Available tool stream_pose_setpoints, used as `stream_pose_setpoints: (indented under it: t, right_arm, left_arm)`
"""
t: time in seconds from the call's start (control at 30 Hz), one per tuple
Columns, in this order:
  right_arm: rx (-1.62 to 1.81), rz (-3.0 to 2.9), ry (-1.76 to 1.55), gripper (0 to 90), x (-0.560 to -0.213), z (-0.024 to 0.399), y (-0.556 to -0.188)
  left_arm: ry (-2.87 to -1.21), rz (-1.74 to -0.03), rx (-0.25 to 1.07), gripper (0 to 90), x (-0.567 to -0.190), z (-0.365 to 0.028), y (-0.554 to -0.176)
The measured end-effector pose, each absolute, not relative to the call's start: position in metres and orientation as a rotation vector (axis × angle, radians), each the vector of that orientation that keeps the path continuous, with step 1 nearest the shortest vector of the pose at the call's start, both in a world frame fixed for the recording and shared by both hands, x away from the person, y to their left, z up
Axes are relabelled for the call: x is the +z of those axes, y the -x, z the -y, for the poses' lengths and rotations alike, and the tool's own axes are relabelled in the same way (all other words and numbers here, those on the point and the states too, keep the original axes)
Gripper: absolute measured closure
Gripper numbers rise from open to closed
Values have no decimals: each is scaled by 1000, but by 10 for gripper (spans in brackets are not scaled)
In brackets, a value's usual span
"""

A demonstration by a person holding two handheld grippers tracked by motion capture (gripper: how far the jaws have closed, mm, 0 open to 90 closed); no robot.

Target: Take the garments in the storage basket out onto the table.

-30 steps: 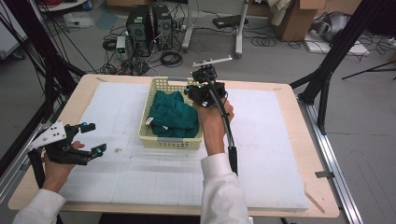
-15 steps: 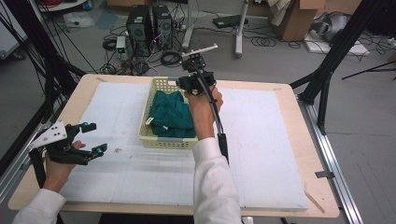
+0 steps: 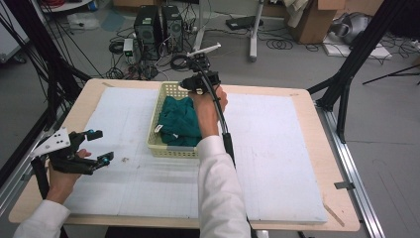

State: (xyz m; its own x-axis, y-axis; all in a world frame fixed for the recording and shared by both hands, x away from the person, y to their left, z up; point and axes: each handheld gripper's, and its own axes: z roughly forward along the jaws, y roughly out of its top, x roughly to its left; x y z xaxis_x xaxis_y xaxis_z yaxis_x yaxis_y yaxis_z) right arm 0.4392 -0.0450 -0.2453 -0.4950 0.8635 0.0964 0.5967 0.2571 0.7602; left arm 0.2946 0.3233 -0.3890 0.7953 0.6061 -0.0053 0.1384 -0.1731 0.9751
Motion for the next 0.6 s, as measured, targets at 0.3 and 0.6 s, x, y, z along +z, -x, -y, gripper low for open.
stream_pose_setpoints:
  t: [0.3,0.6]
  right_arm:
    - [1088,-2198,-1317,486,-260,38,-454]
    - [1044,-2252,-1304,241,-274,31,-464]
  left_arm:
    - [-1718,-586,451,110,-389,-322,-297]
    - [-1720,-582,450,110,-390,-321,-297]
